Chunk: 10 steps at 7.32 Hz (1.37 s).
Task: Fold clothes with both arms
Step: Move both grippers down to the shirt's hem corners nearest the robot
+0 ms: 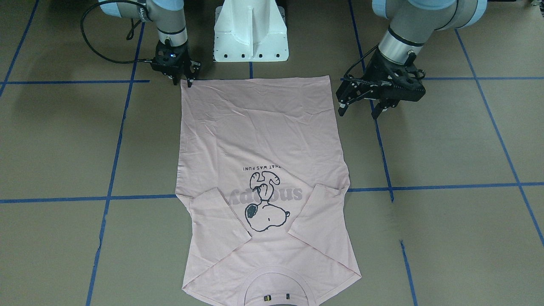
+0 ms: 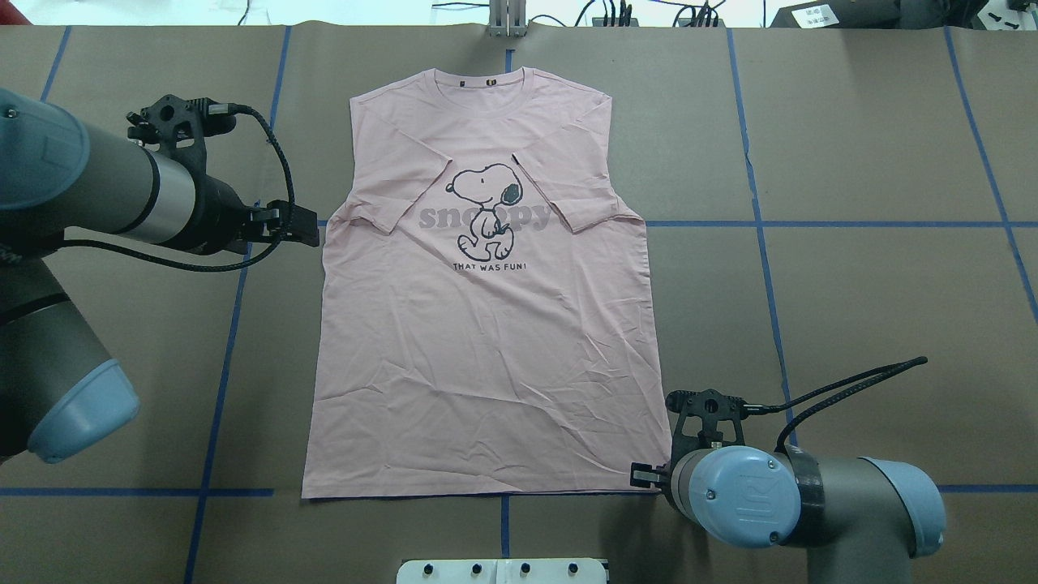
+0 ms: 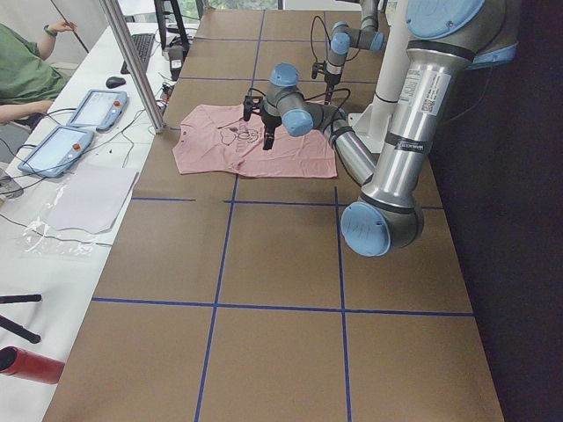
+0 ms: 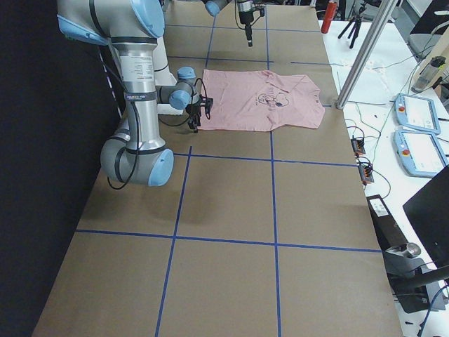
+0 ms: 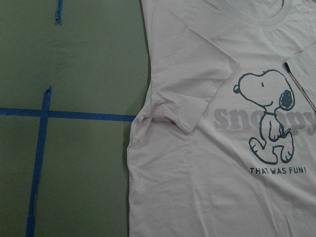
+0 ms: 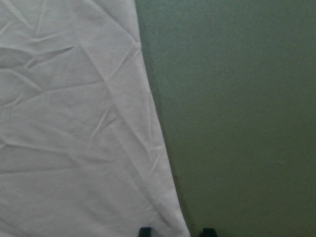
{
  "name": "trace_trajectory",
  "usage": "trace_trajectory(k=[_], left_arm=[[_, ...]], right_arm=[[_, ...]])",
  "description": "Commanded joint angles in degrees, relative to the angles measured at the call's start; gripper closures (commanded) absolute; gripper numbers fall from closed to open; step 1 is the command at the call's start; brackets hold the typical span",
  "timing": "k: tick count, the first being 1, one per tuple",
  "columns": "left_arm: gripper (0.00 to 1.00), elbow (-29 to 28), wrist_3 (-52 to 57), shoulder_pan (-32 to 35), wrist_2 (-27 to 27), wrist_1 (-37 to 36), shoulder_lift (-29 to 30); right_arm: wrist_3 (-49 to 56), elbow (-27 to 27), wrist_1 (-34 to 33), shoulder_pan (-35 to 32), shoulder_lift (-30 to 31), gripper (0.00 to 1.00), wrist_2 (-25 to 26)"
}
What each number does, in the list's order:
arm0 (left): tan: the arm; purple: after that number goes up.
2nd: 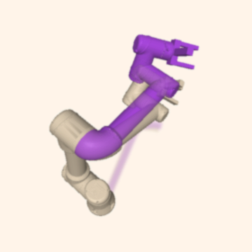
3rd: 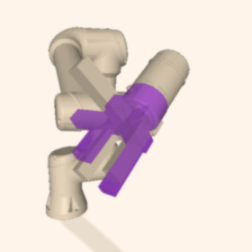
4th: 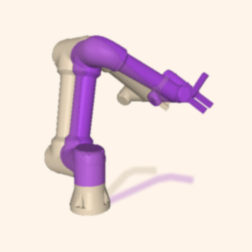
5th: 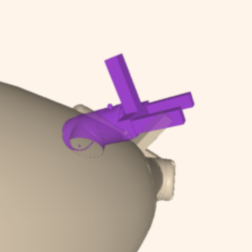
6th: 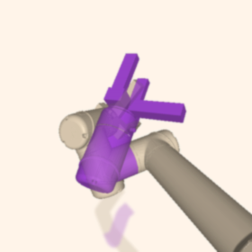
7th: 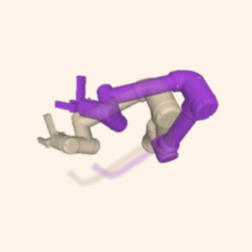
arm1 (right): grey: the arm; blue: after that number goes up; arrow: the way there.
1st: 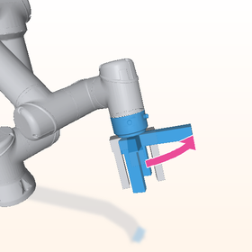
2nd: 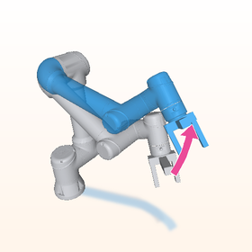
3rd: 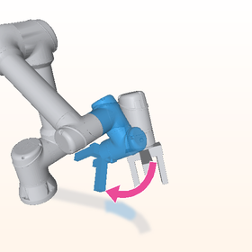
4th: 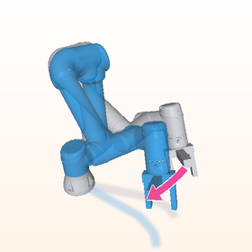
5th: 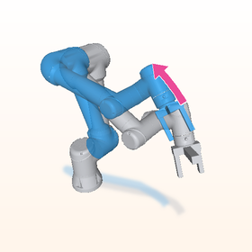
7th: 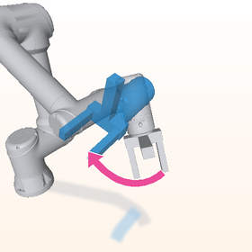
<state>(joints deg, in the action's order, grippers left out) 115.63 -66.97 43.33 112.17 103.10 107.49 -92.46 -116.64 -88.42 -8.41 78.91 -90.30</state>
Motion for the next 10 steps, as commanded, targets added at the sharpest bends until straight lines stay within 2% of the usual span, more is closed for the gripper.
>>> trace_trajectory(k=[1,4,5,6,7,10], left_arm=[[0.00,-0.1,-0.1,0.0,0.1,0.0,0.1],[0.00,-0.3,-1.9,-0.1,-0.1,-0.8,0.5],[0.00,0.6,-8.1,-0.6,-0.4,-1.0,-1.0],[0.00,2.2,-17.0,-6.1,-2.9,-0.8,-3.8],[0.00,2.8,-24.3,-12.9,-9.1,-1.0,-5.1],[0.00,2.4,-40.7,-27.5,-17.4,-3.7,-6.8]], right_arm=[[0.0,-0.3,0.0,0.0,0.0,1.00,-0.1],[-0.2,-2.8,0.0,-0.4,-0.2,1.00,0.4],[-0.1,-3.6,0.0,-1.8,-1.9,1.00,-0.1],[0.0,-3.7,0.0,-2.2,-2.8,1.00,-0.1],[0.0,-3.8,0.0,-2.6,-3.5,1.00,-0.1],[0.0,-3.7,0.0,-3.4,-4.3,1.00,-0.1]])
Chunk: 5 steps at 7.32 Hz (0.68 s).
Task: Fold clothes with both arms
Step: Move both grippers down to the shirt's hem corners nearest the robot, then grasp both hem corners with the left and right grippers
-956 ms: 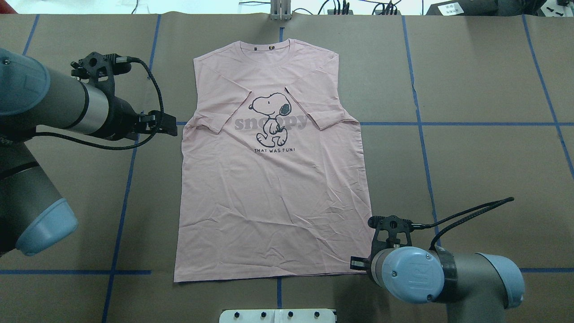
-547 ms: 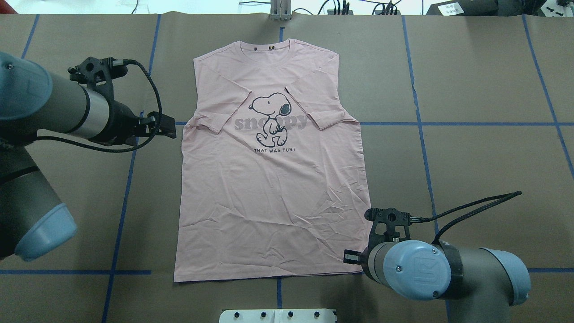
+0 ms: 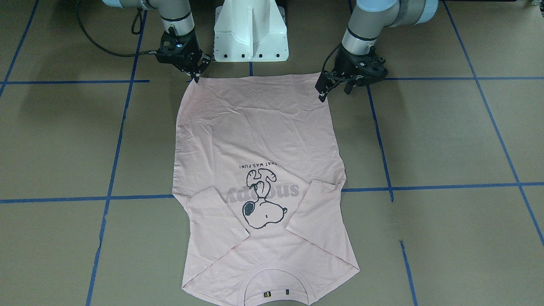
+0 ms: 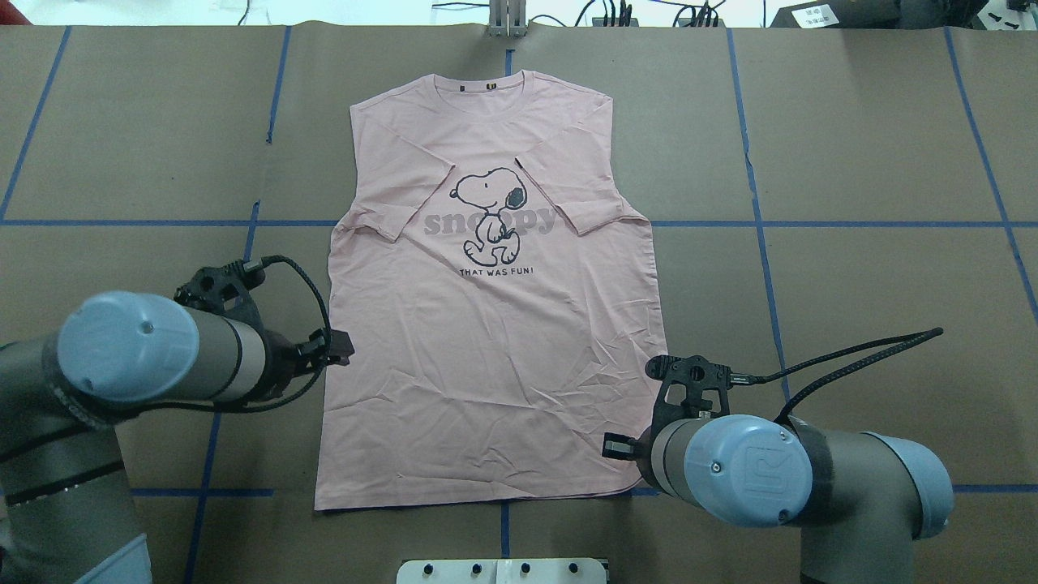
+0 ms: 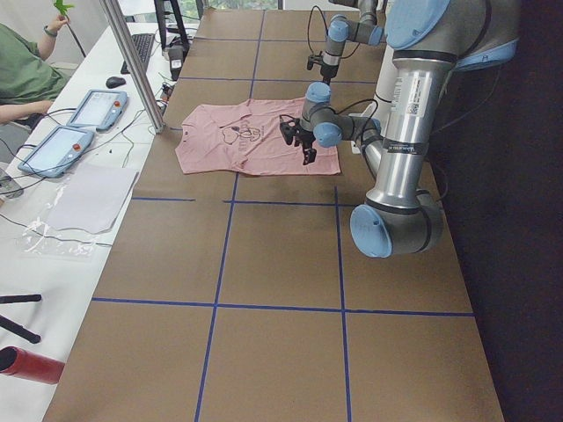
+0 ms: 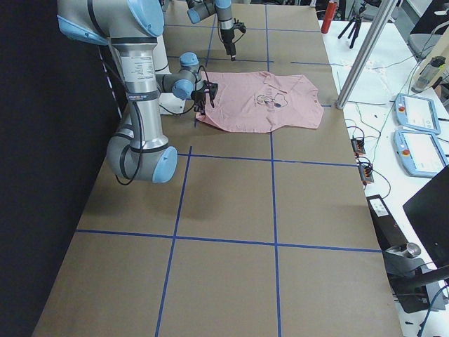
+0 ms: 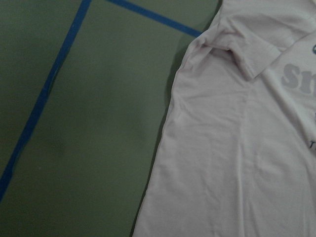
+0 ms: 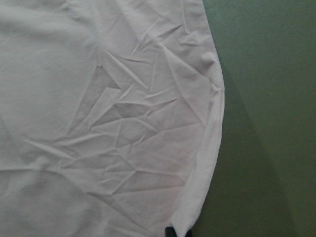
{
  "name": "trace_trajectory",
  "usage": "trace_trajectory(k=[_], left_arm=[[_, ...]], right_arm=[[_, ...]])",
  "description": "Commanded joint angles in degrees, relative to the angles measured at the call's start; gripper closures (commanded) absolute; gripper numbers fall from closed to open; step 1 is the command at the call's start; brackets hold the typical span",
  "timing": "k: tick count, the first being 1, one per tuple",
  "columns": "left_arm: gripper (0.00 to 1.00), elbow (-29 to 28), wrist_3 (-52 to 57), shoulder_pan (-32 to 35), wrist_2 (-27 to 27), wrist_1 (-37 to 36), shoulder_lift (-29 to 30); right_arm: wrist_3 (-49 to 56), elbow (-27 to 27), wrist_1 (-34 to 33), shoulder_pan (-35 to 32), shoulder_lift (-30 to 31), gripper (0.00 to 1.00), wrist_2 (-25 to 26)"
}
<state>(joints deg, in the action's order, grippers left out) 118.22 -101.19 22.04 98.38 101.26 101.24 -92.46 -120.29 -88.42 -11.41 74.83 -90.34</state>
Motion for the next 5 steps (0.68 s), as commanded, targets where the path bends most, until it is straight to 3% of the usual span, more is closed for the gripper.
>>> trace_trajectory(k=[1,5], left_arm=[[0.00,-0.3,-9.7,-8.8,-4.2,-2.6,-0.5],[0.04,-0.7,-12.0,-12.0,-5.1,-3.8,-0.8]], right_arm=[[0.0,0.1,0.0,-0.5,-1.0,1.00,0.1],[0.1,0.2,-0.2,-0.5,-1.2,1.00,0.5]])
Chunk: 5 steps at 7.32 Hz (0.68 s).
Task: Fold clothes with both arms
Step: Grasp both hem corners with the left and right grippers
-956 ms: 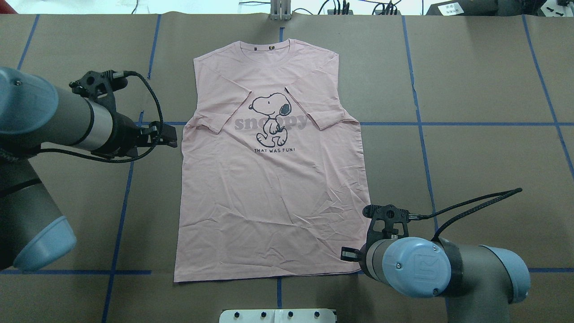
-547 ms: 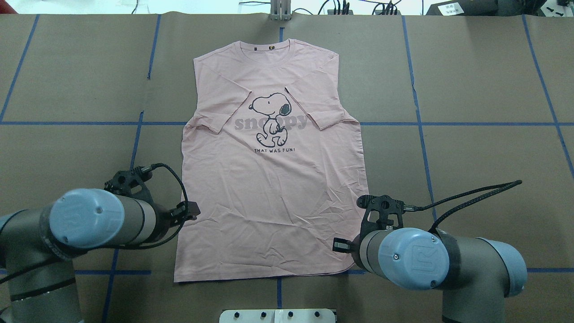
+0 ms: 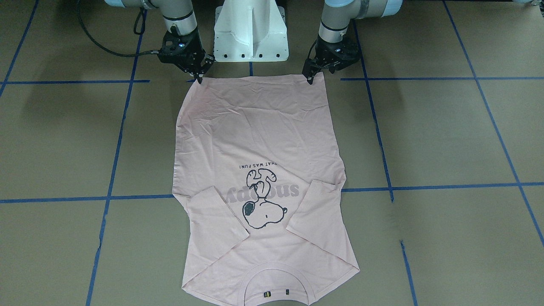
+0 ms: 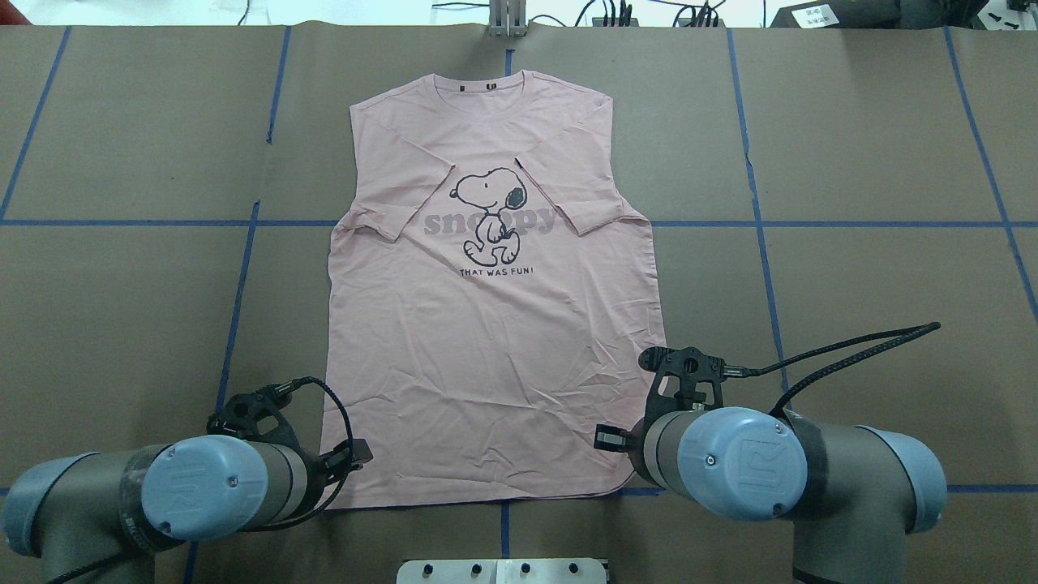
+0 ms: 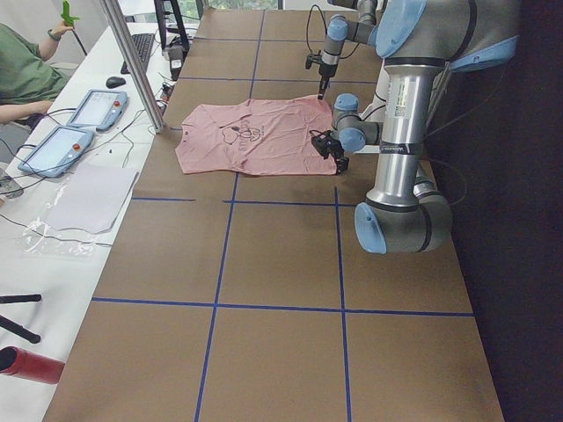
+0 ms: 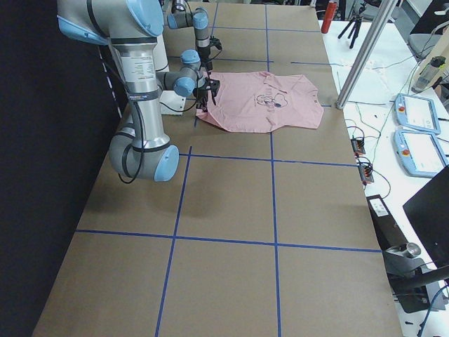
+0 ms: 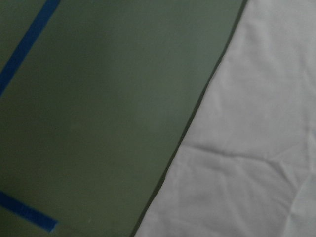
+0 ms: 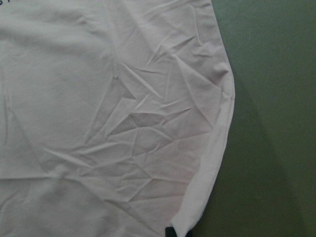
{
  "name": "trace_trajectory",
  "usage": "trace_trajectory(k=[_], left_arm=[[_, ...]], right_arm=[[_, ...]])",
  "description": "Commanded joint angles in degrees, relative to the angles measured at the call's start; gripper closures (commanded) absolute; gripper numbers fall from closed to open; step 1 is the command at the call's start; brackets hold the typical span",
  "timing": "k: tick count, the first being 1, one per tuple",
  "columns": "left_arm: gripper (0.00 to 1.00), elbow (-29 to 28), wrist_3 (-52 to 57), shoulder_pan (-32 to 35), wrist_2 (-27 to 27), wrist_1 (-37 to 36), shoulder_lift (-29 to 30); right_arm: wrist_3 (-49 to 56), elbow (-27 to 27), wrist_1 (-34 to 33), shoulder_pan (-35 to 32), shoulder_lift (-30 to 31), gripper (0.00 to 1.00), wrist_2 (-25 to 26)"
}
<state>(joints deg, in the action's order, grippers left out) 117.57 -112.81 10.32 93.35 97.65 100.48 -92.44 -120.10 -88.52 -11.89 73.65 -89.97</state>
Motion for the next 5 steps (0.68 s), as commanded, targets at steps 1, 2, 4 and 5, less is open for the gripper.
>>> trace_trajectory(k=[1,2,4,5], left_arm=[[0.10,-0.1,-0.5,-0.3,-0.1,-0.2,0.0],[0.21,-0.1,-0.5,-0.3,-0.1,-0.2,0.0],[0.27,-0.6,-0.5,-0.4,-0.1,-0.2,0.0],[0.27,-0.7,-0.5,-0.4,-0.1,-0.2,0.0]], right_arm=[[0.1,0.0,-0.1,-0.1,0.0,1.00,0.1],[0.4,0.0,-0.2,-0.2,0.1,1.00,0.1],[0.7,0.0,-0.2,-0.4,0.0,1.00,-0.2],[1.3,0.0,-0.3,-0.6,0.1,1.00,-0.2]])
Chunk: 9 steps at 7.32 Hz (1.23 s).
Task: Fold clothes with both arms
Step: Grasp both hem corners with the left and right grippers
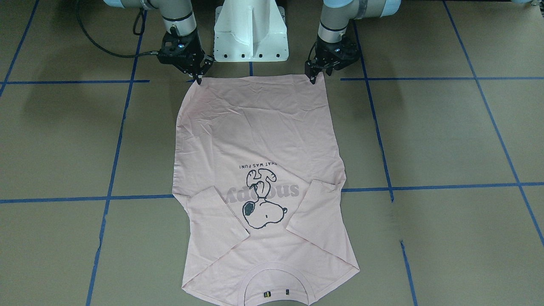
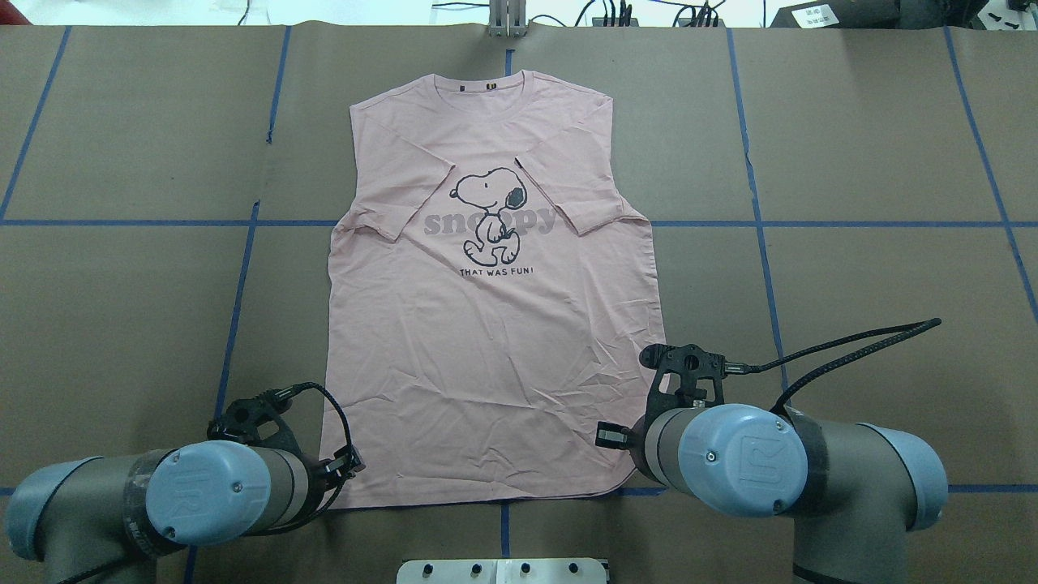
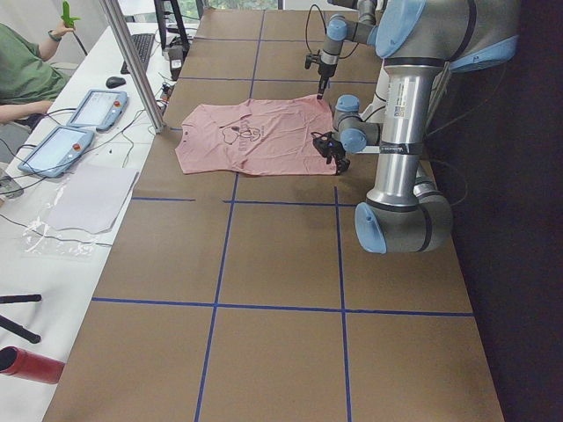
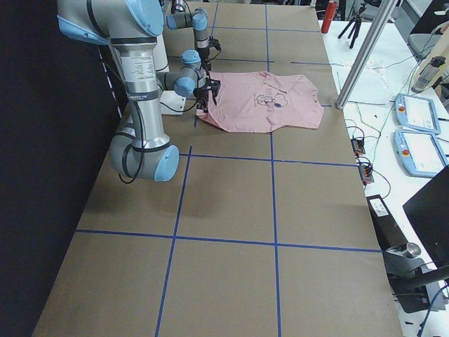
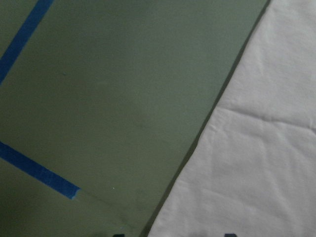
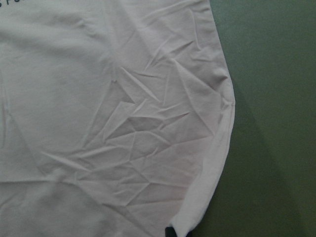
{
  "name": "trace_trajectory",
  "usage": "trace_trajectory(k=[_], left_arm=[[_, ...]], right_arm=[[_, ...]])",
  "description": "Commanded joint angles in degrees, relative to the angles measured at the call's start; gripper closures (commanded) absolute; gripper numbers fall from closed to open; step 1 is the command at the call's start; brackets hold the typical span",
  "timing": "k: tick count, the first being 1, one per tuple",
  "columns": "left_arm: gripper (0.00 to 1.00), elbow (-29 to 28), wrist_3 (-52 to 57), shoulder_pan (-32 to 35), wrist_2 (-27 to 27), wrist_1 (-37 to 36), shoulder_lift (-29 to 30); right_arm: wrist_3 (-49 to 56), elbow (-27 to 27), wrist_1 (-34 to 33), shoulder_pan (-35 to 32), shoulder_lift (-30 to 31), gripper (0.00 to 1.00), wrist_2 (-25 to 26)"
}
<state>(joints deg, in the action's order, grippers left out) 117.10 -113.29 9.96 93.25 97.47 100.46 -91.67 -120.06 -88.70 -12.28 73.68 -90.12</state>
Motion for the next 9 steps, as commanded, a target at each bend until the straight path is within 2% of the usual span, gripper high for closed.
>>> trace_trajectory(k=[1,2,3,4,5,8,9], left_arm=[[0.27,-0.2,0.0,0.0,0.0,0.0,0.0],[0.33,-0.1,0.0,0.0,0.0,0.0,0.0],[0.55,0.0,0.0,0.1,0.1,-0.1,0.0],[0.70,0.0,0.1,0.0,0.2,-0.1,0.0],[0.79,-0.2,0.2,0.0,0.3,-0.1,0.0],[0.99,0.6,0.3,0.0,0.4,-2.2,0.6],[1.00,0.9,0.3,0.1,0.5,-2.5,0.6]], right_arm=[[0.6,0.0,-0.2,-0.2,0.0,1.00,-0.1],[0.6,-0.1,-0.2,-0.3,0.1,1.00,-0.1],[0.6,-0.1,-0.2,-0.2,0.0,1.00,-0.1],[0.6,-0.1,-0.2,-0.2,0.0,1.00,-0.1],[0.6,-0.1,-0.2,-0.2,0.0,1.00,-0.1],[0.6,0.1,-0.3,-0.4,0.1,1.00,0.0],[0.6,0.0,-0.4,-0.4,0.0,1.00,0.0]])
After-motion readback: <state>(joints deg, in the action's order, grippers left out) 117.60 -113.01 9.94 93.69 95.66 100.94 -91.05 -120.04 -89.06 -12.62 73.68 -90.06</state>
